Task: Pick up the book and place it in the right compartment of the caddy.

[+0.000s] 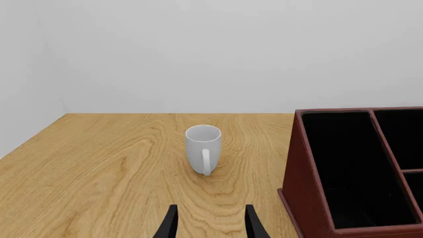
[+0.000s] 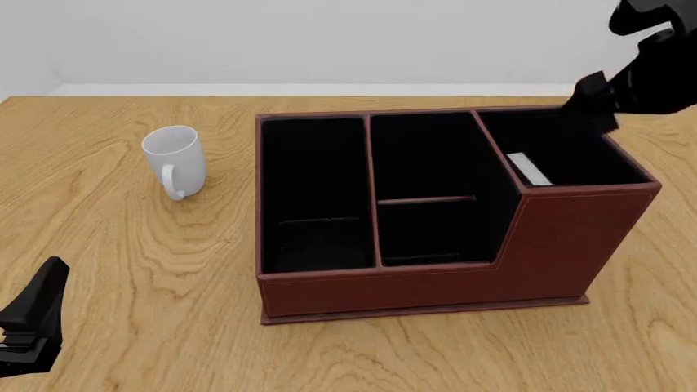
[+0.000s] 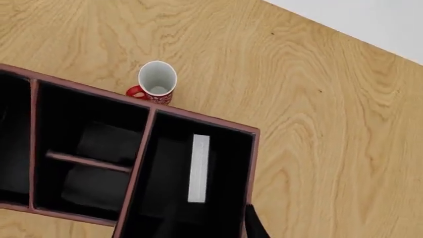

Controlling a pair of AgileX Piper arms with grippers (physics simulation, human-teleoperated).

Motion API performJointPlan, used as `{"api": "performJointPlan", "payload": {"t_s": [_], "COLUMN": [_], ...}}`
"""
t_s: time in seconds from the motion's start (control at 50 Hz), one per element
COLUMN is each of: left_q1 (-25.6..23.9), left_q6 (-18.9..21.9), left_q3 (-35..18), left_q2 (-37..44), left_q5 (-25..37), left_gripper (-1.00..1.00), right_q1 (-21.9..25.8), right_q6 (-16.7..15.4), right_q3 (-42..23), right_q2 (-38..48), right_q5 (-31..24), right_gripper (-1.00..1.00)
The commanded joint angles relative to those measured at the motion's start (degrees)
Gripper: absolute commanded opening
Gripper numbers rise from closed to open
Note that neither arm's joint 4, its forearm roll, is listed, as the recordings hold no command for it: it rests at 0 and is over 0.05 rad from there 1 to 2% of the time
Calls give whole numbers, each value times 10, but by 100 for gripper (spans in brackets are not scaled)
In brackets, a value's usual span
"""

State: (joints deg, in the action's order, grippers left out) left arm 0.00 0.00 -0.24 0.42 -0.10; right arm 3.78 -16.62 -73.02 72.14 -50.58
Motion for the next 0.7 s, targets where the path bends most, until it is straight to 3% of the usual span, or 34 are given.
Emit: {"api": "performJointPlan", "payload": {"t_s": [0.02, 0.08, 0.1, 0.16, 0.2, 0.22, 0.26, 0.34, 0.4, 0.44, 0.46, 0.48, 0.52, 0.54, 0.56, 0.6, 0.64, 0.7], "left_q1": [0, 0, 0, 0, 0, 0, 0, 0, 0, 0, 0, 0, 0, 0, 0, 0, 0, 0], "left_q6": [0, 0, 0, 0, 0, 0, 0, 0, 0, 0, 0, 0, 0, 0, 0, 0, 0, 0], "left_q3": [0, 0, 0, 0, 0, 0, 0, 0, 0, 0, 0, 0, 0, 0, 0, 0, 0, 0], "left_q2": [0, 0, 0, 0, 0, 0, 0, 0, 0, 0, 0, 0, 0, 0, 0, 0, 0, 0], "left_q5": [0, 0, 0, 0, 0, 0, 0, 0, 0, 0, 0, 0, 0, 0, 0, 0, 0, 0], "left_gripper": [100, 100, 100, 100, 100, 100, 100, 100, 100, 100, 100, 100, 100, 100, 100, 100, 100, 100], "right_q1": [-29, -45, -48, -77, -75, -75, -75, -101, -105, -100, -104, -107, -120, -124, -129, -134, -156, -167], "right_q6": [-25, -44, -35, -68, -51, -69, -52, -90, -83, -58, -82, -75, -91, -80, -103, -89, -113, -113], "right_q3": [47, 64, 70, 121, 135, 164, 174, 213, 231, 230, 252, 260, 278, 278, 294, 297, 317, 339], "right_q2": [-53, -66, -71, -72, -90, -100, -114, -134, -162, -168, -182, -184, -198, -198, -207, -222, -243, -269], "right_q5": [58, 79, 93, 130, 151, 171, 188, 231, 260, 259, 282, 287, 310, 310, 322, 326, 350, 371], "right_gripper": [100, 100, 100, 100, 100, 100, 100, 100, 100, 100, 100, 100, 100, 100, 100, 100, 100, 100]}}
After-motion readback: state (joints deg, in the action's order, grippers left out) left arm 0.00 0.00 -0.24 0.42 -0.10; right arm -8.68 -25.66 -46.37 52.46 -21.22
